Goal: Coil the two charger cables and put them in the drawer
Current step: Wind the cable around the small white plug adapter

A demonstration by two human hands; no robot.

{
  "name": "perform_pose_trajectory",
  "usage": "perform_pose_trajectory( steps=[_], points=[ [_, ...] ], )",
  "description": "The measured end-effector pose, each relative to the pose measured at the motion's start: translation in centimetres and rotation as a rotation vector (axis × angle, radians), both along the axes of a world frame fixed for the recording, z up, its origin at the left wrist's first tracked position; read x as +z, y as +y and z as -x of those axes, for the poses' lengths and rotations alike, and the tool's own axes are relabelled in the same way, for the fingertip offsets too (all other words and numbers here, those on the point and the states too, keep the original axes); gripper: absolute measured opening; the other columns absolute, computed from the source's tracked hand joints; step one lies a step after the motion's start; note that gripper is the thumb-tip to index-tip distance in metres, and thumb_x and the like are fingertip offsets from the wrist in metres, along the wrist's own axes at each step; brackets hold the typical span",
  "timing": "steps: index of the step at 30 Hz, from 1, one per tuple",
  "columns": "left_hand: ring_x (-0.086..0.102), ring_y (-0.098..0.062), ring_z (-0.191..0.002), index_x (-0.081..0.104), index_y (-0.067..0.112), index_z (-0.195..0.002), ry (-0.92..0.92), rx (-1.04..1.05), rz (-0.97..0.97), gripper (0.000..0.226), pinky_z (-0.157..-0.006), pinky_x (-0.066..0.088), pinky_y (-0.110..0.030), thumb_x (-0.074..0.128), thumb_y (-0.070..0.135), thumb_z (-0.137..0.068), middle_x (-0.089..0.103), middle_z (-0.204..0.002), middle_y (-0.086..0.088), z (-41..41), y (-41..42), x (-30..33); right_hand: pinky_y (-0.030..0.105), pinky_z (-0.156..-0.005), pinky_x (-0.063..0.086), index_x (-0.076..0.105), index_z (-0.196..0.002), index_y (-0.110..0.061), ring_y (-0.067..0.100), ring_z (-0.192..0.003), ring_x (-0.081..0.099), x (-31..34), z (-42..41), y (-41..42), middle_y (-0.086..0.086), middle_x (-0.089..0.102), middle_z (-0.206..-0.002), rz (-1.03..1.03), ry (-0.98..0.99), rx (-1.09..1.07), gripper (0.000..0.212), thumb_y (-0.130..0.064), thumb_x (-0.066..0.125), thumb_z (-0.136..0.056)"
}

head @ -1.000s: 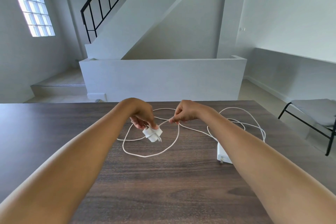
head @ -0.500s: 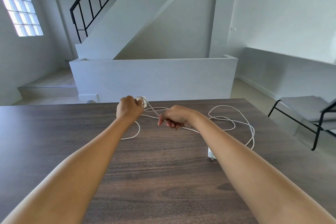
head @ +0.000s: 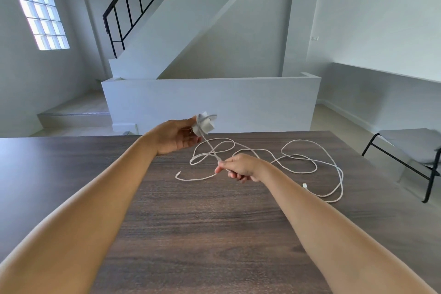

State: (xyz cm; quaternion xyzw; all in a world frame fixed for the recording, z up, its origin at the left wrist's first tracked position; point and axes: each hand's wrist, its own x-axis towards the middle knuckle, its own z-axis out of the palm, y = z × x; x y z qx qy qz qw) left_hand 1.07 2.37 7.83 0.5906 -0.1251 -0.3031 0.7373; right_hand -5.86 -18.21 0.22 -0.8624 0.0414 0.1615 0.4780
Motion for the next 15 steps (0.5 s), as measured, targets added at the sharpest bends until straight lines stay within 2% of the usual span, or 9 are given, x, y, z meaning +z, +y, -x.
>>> perform_pose_trajectory(
  steps=[3,4,6,8,11,14,15],
  points=[
    [0.067,-0.019,-0.071,0.061,-0.002,-0.106,-0.096,-0.293,-0.223,0.053,-0.062,0.057,-0.023,0.078,0.034,-0.071,0.066,-0.087,-0.014,0.1,0.7,0.2,0.020,-0.046,0.027,0.072,-0.101,-0.018,0.009,-0.050,0.031,0.8,-0.4,-0.8,-0.004,0.039,-0.060,0.024,-0.116,-0.093,0.032,-0.043,0.052,-0.096],
    [0.066,-0.017,-0.070,0.063,-0.002,-0.104,-0.133,-0.374,-0.304,0.058,-0.061,0.056,-0.022,0.081,0.037,-0.065,0.067,-0.085,-0.013,0.1,0.9,0.5,0.021,-0.046,0.026,0.073,-0.097,-0.016,0.009,-0.049,0.029,1.3,-0.7,-0.8,-0.003,0.036,-0.058,0.037,-0.151,-0.104,0.033,-0.044,0.054,-0.094],
    [0.062,-0.012,-0.066,0.063,-0.002,-0.103,-0.193,-0.521,-0.466,0.053,-0.060,0.052,-0.019,0.073,0.038,-0.069,0.068,-0.079,-0.009,0.6,0.8,0.9,0.021,-0.043,0.023,0.075,-0.087,-0.014,0.010,-0.044,0.024,2.4,-0.9,-0.9,-0.003,0.030,-0.054,0.102,-0.227,-0.109,0.038,-0.049,0.061,-0.088],
    [0.061,-0.013,-0.069,0.064,-0.002,-0.107,-0.257,-0.579,-0.661,0.046,-0.063,0.052,-0.019,0.067,0.034,-0.078,0.068,-0.083,-0.009,1.1,0.5,1.1,0.020,-0.041,0.024,0.076,-0.080,-0.012,0.008,-0.039,0.023,3.5,-1.2,-0.9,-0.005,0.032,-0.049,0.198,-0.304,-0.093,0.040,-0.051,0.067,-0.082],
    [0.064,-0.017,-0.072,0.069,-0.001,-0.105,-0.424,-0.473,-0.957,0.032,-0.066,0.054,-0.023,0.066,0.026,-0.087,0.071,-0.088,-0.011,0.7,-0.1,0.7,0.022,-0.049,0.029,0.077,-0.078,-0.011,0.007,-0.046,0.034,4.7,-1.5,-0.7,-0.005,0.047,-0.052,0.276,-0.381,-0.066,0.033,-0.043,0.073,-0.080],
    [0.064,-0.014,-0.064,0.073,0.001,-0.094,-0.582,-0.321,-1.148,0.030,-0.060,0.053,-0.021,0.070,0.030,-0.085,0.070,-0.073,-0.003,0.3,-0.3,-0.1,0.024,-0.058,0.036,0.076,-0.078,-0.011,0.010,-0.062,0.047,5.2,-1.3,0.0,-0.007,0.057,-0.059,0.272,-0.413,-0.055,0.027,-0.036,0.071,-0.083],
    [0.063,-0.012,-0.060,0.073,0.003,-0.086,-0.651,-0.269,-1.202,0.028,-0.058,0.052,-0.021,0.070,0.031,-0.084,0.068,-0.066,-0.001,0.2,-0.5,-0.3,0.022,-0.058,0.036,0.075,-0.078,-0.011,0.009,-0.062,0.048,5.3,-1.2,0.2,-0.010,0.058,-0.057,0.268,-0.418,-0.050,0.026,-0.034,0.068,-0.085]
  ],
)
